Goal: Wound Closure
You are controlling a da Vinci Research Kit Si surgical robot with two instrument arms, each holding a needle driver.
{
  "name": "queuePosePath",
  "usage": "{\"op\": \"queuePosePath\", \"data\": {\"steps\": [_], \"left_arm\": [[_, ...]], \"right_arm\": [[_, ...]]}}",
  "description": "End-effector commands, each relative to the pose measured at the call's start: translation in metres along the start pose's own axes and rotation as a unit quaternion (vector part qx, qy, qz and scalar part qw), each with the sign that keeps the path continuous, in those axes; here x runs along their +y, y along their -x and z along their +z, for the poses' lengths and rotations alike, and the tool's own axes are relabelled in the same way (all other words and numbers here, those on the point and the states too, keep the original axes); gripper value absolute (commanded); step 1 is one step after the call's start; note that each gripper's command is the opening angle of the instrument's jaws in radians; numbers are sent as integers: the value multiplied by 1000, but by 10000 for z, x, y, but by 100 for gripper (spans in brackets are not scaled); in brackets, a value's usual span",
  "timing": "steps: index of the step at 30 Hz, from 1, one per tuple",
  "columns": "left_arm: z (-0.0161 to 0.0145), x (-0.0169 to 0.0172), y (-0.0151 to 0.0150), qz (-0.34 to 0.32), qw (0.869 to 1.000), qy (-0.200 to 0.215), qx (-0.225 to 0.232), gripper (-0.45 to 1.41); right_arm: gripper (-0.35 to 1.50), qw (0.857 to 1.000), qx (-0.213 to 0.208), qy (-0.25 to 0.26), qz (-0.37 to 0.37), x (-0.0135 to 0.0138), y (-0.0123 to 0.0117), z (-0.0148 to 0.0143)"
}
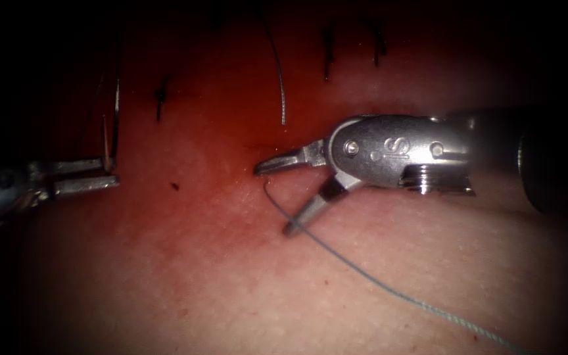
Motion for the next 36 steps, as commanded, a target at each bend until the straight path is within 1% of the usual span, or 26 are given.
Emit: {"op": "queuePosePath", "data": {"steps": [1,4,5,6,8,9,10,12,16,20,27,30,33,36], "left_arm": [[8,-3,-1,1,1000,0,1,-45],[8,-3,-1,1,1000,0,1,-45],[8,-3,-1,1,1000,0,1,-45],[8,-3,-1,1,1000,0,1,-45],[8,-3,-1,1,1000,0,1,-45],[8,-3,-1,1,1000,0,1,-45],[8,-3,-1,1,1000,0,1,-45],[8,-3,-1,1,1000,0,1,-45],[7,-3,-1,1,1000,0,1,-45],[7,-3,-1,1,1000,0,1,-45],[8,-3,-1,1,1000,0,1,-45],[8,-3,-1,1,1000,0,1,-45],[8,-3,-1,1,1000,0,1,-45],[8,-2,-1,1,1000,0,0,-45]], "right_arm": [[140,1000,0,1,4,7,12,16],[133,1000,-6,2,12,8,22,21],[126,1000,-6,2,17,8,24,21],[115,1000,-8,1,22,8,26,21],[49,999,-15,-2,36,7,27,20],[2,999,-20,-5,39,6,27,20],[-35,998,-28,-15,47,4,26,18],[-35,998,-38,-22,53,0,23,15],[-35,997,-36,-34,67,-15,11,3],[-35,996,-29,-49,64,-42,-13,-12],[-35,995,-19,-81,56,-91,-58,-28],[-35,994,-26,-96,50,-112,-74,-34],[-35,994,-26,-97,52,-125,-85,-37],[-35,993,-28,-100,48,-131,-90,-38]]}}
